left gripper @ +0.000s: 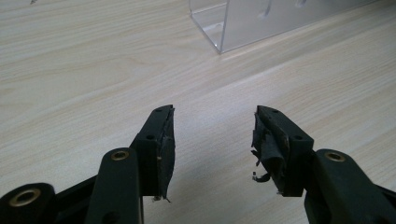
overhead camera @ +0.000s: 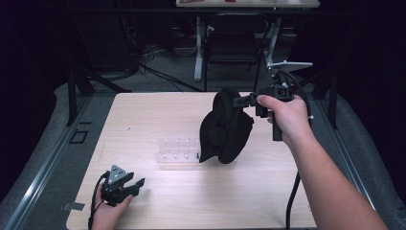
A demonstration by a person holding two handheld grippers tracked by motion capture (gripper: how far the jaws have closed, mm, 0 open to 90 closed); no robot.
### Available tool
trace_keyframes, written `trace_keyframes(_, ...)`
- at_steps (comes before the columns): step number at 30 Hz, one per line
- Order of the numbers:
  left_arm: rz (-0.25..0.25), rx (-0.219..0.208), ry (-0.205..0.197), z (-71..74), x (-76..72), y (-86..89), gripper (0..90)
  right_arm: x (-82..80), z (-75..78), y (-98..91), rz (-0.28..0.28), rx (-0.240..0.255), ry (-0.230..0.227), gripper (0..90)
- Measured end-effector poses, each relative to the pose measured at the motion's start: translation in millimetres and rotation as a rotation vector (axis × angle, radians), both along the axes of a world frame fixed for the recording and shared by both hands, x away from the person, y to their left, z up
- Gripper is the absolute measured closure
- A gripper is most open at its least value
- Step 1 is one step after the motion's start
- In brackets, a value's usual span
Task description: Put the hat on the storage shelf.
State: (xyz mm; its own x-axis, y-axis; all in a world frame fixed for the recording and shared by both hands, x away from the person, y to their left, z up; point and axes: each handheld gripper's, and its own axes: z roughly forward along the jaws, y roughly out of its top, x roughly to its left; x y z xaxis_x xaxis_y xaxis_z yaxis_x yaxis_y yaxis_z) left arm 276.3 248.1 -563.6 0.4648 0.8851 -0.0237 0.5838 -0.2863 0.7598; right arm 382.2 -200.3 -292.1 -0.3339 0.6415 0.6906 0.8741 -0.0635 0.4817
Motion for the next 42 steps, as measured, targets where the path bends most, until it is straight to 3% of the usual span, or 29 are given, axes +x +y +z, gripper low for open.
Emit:
trace_keyframes(21,-0.014,-0.008,-0.010,2.8,-1.0,-2.9,48.4,9.6,-10.8,16.4,-0.016,-0.019,0.011,88.4)
trace_keyframes(28,-0.044,-0.027,-0.047,14.2,-3.0,-12.3,48.8,9.0,-9.9,21.3,-0.015,-0.017,0.012,88.4)
trace_keyframes(33,-0.081,-0.059,-0.080,29.8,-2.1,-24.7,49.4,8.4,-10.0,31.6,0.005,-0.002,0.011,88.2)
trace_keyframes(42,-0.153,-0.051,-0.114,48.4,1.0,-49.6,50.9,8.7,-12.0,38.9,0.008,0.020,0.006,88.2)
